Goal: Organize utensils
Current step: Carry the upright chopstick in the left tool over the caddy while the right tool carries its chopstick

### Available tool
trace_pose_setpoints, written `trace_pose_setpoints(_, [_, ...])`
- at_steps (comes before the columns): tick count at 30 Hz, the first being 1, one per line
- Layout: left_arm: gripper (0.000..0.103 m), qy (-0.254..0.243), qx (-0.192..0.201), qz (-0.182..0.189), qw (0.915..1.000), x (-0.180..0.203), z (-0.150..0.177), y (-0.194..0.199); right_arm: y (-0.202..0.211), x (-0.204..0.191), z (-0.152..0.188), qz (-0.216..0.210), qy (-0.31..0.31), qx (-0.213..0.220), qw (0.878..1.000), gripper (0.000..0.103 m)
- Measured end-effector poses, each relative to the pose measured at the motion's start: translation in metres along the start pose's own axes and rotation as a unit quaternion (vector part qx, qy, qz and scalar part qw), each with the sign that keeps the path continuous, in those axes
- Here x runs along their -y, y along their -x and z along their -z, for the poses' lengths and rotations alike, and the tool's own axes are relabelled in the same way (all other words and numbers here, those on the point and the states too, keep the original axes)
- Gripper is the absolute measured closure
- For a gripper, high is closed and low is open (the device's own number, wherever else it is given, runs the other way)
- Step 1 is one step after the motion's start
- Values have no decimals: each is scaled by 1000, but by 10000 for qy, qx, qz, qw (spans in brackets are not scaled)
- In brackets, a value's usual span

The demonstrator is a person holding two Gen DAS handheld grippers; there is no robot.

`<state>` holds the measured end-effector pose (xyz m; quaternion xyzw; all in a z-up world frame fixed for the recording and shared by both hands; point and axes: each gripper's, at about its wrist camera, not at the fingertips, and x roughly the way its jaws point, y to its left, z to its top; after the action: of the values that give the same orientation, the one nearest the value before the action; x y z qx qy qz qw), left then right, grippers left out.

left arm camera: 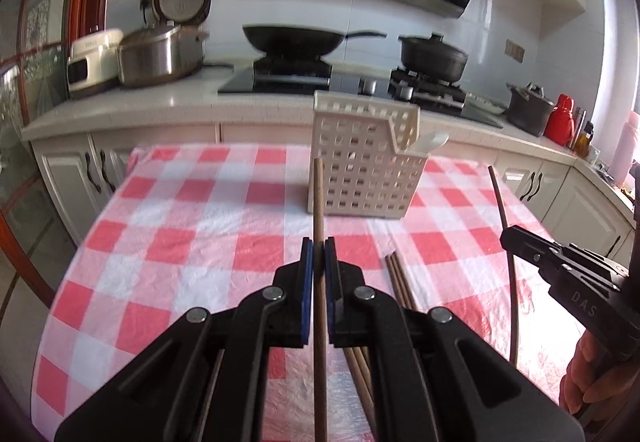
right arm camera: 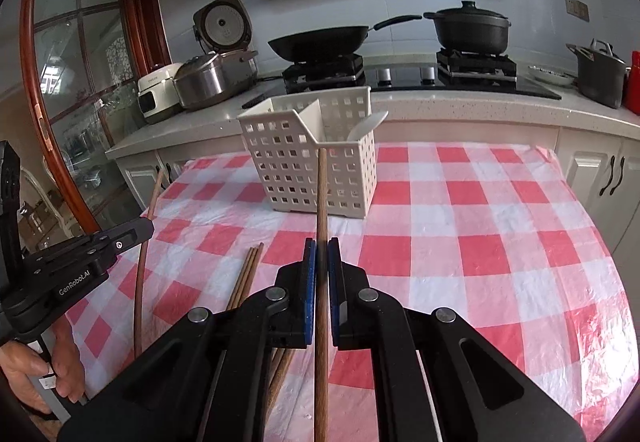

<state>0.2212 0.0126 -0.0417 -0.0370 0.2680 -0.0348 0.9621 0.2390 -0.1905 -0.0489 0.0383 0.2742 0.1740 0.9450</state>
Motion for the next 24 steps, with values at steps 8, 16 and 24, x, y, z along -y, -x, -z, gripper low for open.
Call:
trace_pose_setpoints(8, [97, -87, 667, -1, 9977, 8, 3, 42, 34, -15, -2, 6, 252, 437, 9987, 97])
trace_pose_setpoints(16, [97, -162, 1001, 15, 9948, 13, 7, 69, 56, -25, -3, 40, 378, 729, 9966, 97])
trace_pose_setpoints(24, [97, -290, 1386, 12, 9899, 18, 14, 89, 71, -31, 1, 89, 484, 894, 9948, 97])
